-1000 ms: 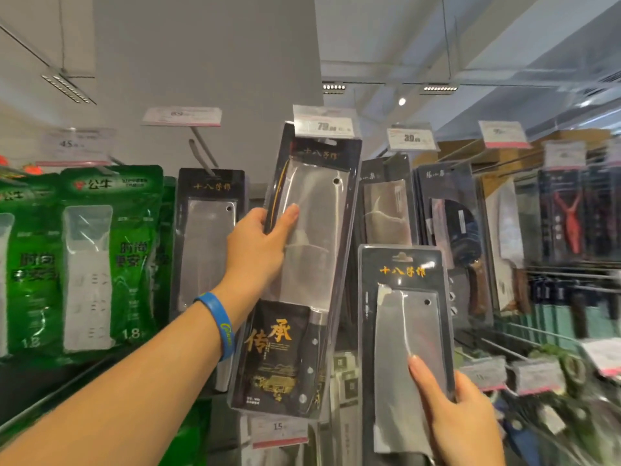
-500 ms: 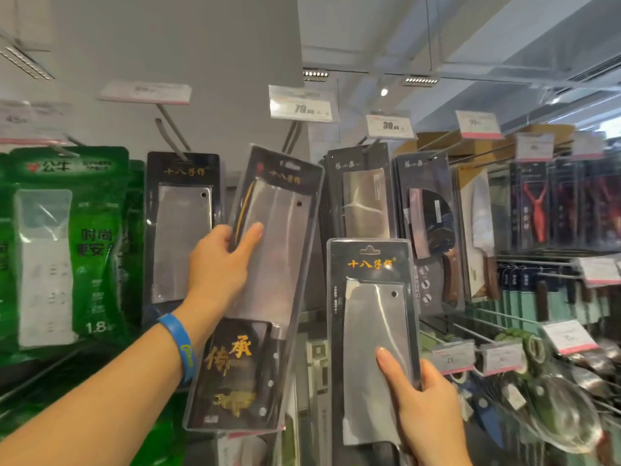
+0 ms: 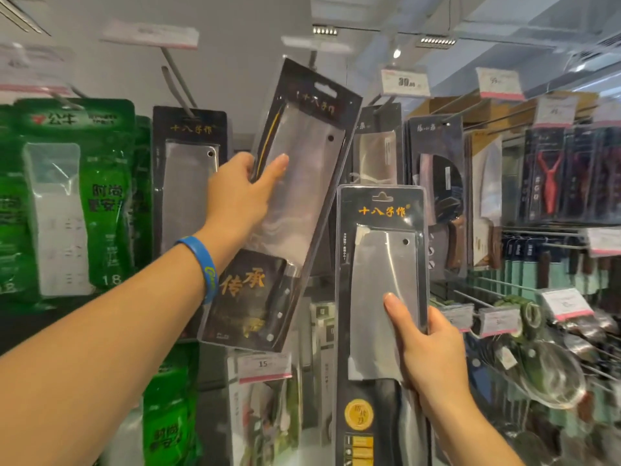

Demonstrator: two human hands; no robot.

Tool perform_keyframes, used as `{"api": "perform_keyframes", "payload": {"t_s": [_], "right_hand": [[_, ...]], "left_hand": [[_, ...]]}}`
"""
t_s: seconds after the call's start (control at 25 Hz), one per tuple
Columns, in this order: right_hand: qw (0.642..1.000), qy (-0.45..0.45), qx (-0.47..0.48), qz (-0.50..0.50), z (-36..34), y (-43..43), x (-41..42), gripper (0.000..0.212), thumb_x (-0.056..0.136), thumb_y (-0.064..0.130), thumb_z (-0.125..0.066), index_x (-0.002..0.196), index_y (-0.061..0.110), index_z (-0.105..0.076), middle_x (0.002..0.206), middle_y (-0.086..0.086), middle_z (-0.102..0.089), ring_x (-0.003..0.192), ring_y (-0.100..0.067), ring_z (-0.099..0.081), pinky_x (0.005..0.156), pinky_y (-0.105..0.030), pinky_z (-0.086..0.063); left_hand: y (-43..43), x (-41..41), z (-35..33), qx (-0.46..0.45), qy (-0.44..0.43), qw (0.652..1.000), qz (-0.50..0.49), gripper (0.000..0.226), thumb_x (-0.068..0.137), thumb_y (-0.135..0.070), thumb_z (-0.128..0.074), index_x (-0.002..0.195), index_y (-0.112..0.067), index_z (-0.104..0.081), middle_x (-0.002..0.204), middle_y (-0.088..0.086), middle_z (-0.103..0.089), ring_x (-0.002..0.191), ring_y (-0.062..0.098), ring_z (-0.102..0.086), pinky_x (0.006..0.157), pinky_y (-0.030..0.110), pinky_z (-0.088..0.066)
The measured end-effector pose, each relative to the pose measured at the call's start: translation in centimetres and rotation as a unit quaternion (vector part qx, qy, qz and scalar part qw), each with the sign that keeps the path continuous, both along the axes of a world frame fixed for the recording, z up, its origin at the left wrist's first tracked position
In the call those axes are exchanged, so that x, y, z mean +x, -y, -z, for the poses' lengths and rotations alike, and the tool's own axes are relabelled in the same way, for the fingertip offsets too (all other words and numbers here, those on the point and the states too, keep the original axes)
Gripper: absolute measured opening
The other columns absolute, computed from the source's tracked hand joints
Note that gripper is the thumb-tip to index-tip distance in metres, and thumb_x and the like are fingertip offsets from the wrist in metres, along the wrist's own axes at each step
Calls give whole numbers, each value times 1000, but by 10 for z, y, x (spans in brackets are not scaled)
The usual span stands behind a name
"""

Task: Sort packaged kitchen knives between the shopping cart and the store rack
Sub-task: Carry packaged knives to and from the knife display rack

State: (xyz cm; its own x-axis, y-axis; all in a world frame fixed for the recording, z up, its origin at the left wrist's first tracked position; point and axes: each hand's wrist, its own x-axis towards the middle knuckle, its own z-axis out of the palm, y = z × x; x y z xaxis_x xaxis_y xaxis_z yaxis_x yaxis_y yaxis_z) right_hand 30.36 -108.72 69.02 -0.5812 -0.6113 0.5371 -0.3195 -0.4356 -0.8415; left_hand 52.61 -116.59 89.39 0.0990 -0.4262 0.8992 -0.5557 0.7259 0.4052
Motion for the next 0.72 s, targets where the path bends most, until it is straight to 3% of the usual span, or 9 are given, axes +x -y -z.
{"api": "perform_keyframes", "payload": {"t_s": [0.16, 0.24, 0.36, 0.52, 0.64, 0.72], "right_hand": [[1000, 8, 0, 0, 1, -4, -2, 72, 70, 79, -68, 87, 9, -72, 80, -6, -75, 79, -28, -72, 75, -51, -60], [1000, 9, -1, -5, -1, -4, -3, 66, 69, 77, -69, 82, 12, -73, 76, -1, -75, 75, -21, -71, 68, -41, -60], [1000, 2, -20, 1, -14, -1, -2, 64, 65, 79, -65, 76, 17, -72, 70, 9, -74, 65, -8, -68, 51, -19, -47], [1000, -9, -15, 13, -33, 3, -2, 75, 74, 80, -67, 81, 6, -66, 76, -5, -72, 71, -25, -67, 65, -45, -55], [998, 2, -43, 37, -40, -1, -4, 81, 67, 86, -63, 70, 6, -57, 64, 5, -67, 56, -16, -59, 56, -47, -47], [997, 26, -53, 40, -45, 0, -10, 86, 65, 87, -65, 83, 3, -67, 80, -9, -74, 74, -31, -68, 69, -51, -56]], "left_hand": [[5, 13, 24, 101, -33, 994, -5, 60, 91, -57, -59, 73, -1, -47, 69, 15, -44, 64, 25, -41, 58, 40, -32], [1, 14, 23, 55, -16, 998, -14, 62, 91, -58, -59, 75, 1, -49, 68, 17, -48, 62, 26, -43, 57, 41, -34], [-11, 8, -5, -26, -6, 1000, -9, 62, 90, -60, -59, 70, -3, -45, 61, 5, -40, 56, 18, -34, 51, 29, -28], [-9, 2, -17, -29, -5, 1000, -10, 62, 90, -62, -57, 73, -4, -49, 60, 0, -39, 54, 16, -33, 49, 26, -27], [8, 7, 9, 53, -4, 998, -32, 59, 89, -61, -58, 68, -7, -45, 62, 4, -42, 58, 23, -37, 55, 39, -34], [19, 16, 27, 117, -6, 992, -51, 57, 89, -59, -60, 63, -12, -40, 59, 3, -44, 60, 27, -41, 55, 40, -32]]}}
